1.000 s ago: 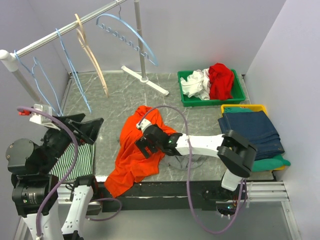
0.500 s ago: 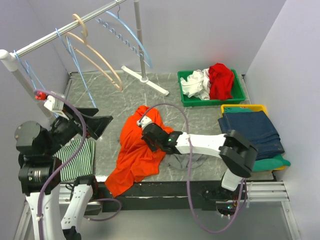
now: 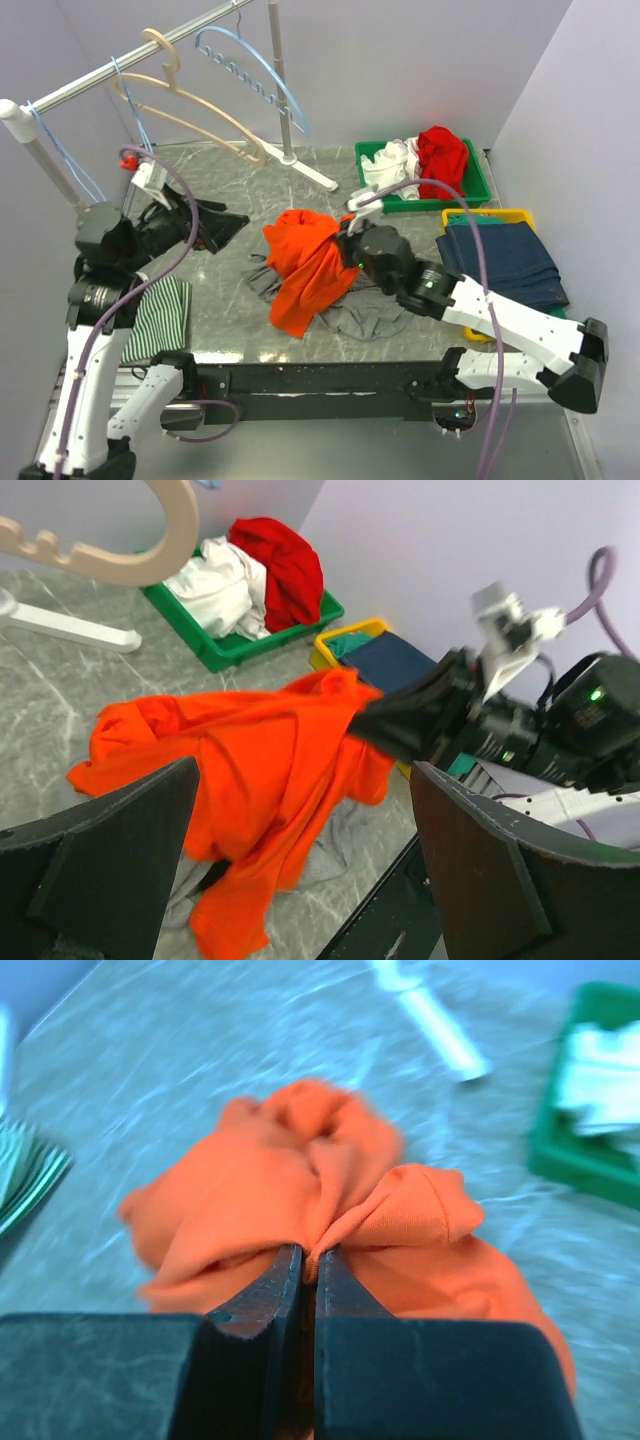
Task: Remove the t-shirt from the hanger
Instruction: Pick up the T-shirt from the center of the board.
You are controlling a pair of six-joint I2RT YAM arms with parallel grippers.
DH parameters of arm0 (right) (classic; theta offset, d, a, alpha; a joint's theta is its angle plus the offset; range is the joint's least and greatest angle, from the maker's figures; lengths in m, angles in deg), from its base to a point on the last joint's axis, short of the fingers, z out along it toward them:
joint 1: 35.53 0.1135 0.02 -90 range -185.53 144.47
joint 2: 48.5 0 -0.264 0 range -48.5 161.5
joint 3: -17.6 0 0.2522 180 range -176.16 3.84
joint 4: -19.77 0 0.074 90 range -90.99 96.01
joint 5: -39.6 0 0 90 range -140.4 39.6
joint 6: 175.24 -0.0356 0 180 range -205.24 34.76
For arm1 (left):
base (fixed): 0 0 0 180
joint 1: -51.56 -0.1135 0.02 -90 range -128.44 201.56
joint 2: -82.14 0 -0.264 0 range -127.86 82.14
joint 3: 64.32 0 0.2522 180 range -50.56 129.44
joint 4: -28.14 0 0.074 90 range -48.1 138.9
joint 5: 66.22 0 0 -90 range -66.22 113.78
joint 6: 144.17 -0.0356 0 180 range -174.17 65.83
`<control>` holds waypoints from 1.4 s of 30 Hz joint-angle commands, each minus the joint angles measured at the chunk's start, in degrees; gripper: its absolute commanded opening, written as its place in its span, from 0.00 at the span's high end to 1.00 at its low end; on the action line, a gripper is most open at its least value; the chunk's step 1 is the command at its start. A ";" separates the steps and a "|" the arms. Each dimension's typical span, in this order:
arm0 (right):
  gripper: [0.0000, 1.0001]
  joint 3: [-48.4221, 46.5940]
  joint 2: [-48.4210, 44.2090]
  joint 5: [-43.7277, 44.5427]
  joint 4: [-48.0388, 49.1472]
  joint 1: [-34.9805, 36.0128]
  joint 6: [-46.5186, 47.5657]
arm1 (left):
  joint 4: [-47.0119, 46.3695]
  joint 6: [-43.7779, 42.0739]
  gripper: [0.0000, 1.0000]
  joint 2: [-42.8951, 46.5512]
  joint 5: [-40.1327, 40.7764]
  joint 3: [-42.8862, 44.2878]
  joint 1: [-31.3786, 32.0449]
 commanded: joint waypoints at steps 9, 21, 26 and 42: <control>1.00 -8.08 -7.48 2.37 4.41 -17.61 5.75 | -10.01 0.10 0.04 -8.20 21.37 -4.81 15.62; 0.97 -15.20 1.66 -4.75 6.96 -25.27 4.88 | -18.36 5.28 0.02 -14.54 36.03 -16.05 20.54; 1.00 -13.89 3.77 -11.59 6.97 -26.07 1.89 | -29.86 8.63 0.02 -22.59 40.01 -22.56 24.93; 0.70 -2.46 -1.15 -12.67 4.24 -27.12 -2.60 | -28.66 6.52 0.28 -50.57 57.23 -18.61 37.24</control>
